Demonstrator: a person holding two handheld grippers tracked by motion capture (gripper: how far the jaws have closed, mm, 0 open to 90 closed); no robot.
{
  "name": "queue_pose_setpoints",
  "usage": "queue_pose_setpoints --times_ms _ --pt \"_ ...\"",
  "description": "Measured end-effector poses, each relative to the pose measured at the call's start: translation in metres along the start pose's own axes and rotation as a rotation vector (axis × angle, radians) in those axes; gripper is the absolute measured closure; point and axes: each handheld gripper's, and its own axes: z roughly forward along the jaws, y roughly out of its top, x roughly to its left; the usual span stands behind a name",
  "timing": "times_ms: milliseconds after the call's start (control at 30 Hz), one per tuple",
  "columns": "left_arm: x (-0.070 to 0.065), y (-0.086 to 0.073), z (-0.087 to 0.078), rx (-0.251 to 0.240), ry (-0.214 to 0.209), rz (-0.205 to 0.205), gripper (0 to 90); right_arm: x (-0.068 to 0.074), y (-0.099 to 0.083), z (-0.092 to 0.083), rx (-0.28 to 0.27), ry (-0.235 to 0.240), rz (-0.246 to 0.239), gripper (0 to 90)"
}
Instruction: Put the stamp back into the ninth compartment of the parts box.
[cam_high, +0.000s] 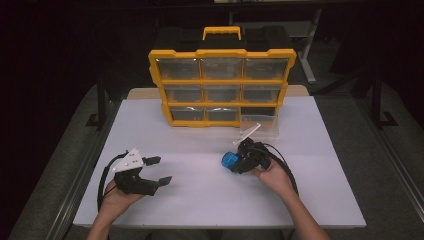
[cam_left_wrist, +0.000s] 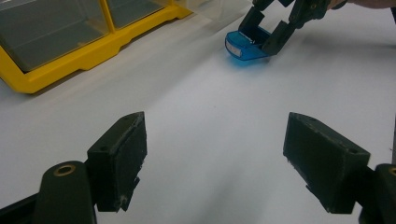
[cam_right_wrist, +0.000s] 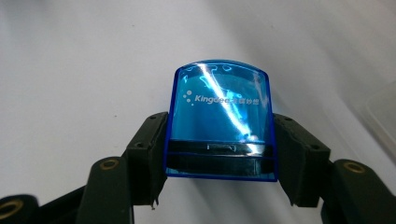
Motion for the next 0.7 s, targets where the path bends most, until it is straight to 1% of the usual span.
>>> queue_pose_setpoints --times_ms 67,100,133,200,267,333,433,467,500,567,700 --pt "0.000 0.000 0.000 0.000 0.000 0.000 21.4 0.001 0.002 -0.004 -0.013 0.012 -0.013 39.7" --pt "0.000 0.000 0.000 0.000 0.001 0.000 21.4 0.001 0.002 -0.004 -0.013 0.012 -0.013 39.7" --pt "0.000 0.000 0.000 0.000 0.001 -0.001 21.4 0.001 0.005 -0.008 -0.022 0.031 -0.012 39.7" --pt "0.000 0.000 0.000 0.001 0.000 -0.001 21.4 0.001 0.006 -0.010 -0.030 0.035 -0.015 39.7" --pt "0.000 0.000 0.000 0.001 0.001 -0.001 21.4 0.001 0.007 -0.014 -0.035 0.054 -0.012 39.7" --pt "0.000 0.000 0.000 0.001 0.001 -0.002 21.4 0.001 0.009 -0.017 -0.042 0.056 -0.015 39.7" --pt "0.000 0.000 -0.001 0.000 0.001 -0.003 21.4 0.000 0.012 -0.023 -0.052 0.074 -0.025 39.7" --pt "0.000 0.000 -0.001 0.000 0.001 -0.003 21.4 0.000 0.012 -0.023 -0.052 0.074 -0.025 39.7" --pt "0.000 0.000 0.000 0.000 0.001 -0.004 21.4 0.000 0.013 -0.027 -0.058 0.088 -0.016 39.7" --pt "0.000 0.000 0.000 0.000 0.001 -0.004 21.4 -0.001 0.015 -0.030 -0.061 0.085 -0.020 39.7" --pt "0.000 0.000 -0.001 -0.002 0.001 -0.005 21.4 -0.003 0.018 -0.037 -0.068 0.096 -0.024 39.7"
